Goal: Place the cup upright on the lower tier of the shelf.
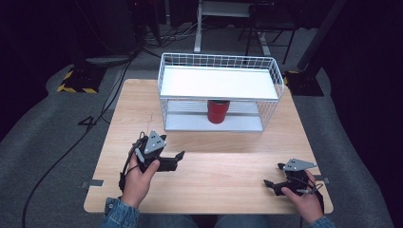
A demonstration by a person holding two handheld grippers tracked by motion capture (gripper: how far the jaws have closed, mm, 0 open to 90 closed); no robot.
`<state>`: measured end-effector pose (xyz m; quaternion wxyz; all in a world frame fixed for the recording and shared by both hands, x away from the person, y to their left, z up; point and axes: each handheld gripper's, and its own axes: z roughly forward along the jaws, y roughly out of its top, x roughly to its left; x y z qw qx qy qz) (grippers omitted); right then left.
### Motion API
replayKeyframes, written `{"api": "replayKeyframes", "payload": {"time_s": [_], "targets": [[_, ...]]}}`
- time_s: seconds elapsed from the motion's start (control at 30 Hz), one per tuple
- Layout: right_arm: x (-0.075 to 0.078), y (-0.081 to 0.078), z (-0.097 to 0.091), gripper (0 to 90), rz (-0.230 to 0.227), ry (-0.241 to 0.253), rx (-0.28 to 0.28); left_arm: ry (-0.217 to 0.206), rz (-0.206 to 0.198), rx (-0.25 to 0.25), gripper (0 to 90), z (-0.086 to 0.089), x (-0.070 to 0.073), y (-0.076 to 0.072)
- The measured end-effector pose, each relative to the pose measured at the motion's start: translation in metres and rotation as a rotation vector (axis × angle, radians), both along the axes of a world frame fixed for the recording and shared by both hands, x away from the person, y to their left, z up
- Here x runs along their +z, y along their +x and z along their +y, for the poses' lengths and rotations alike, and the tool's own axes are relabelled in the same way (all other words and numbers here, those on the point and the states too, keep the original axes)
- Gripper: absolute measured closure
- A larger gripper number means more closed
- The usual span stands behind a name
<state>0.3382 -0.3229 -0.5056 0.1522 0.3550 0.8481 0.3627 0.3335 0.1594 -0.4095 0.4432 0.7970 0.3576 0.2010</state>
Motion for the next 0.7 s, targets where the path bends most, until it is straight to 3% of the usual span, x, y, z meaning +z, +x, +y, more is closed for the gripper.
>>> {"api": "replayKeyframes", "payload": {"time_s": [0.2, 0.33, 0.47, 0.53, 0.57, 0.67, 0.7], "targets": [[0.000, 0.000, 0.000, 6.3, 0.000, 0.000, 0.000, 0.041, 0.040, -0.031, 15.3, 0.011, -0.012, -0.014], [0.000, 0.000, 0.000, 6.3, 0.000, 0.000, 0.000, 0.066, 0.070, 0.002, 15.3, 0.020, -0.026, -0.024], [0.000, 0.000, 0.000, 6.3, 0.000, 0.000, 0.000, 0.037, 0.093, 0.019, 15.3, 0.031, -0.043, -0.033], [0.000, 0.000, 0.000, 6.3, 0.000, 0.000, 0.000, 0.051, 0.120, 0.027, 15.3, 0.035, -0.051, -0.034], [0.000, 0.000, 0.000, 6.3, 0.000, 0.000, 0.000, 0.046, 0.133, 0.051, 15.4, 0.039, -0.056, -0.035], [0.000, 0.000, 0.000, 6.3, 0.000, 0.000, 0.000, 0.037, 0.154, 0.064, 15.4, 0.042, -0.061, -0.035], [0.000, 0.000, 0.000, 6.3, 0.000, 0.000, 0.004, 0.033, 0.191, 0.067, 15.4, 0.043, -0.068, -0.035]]}}
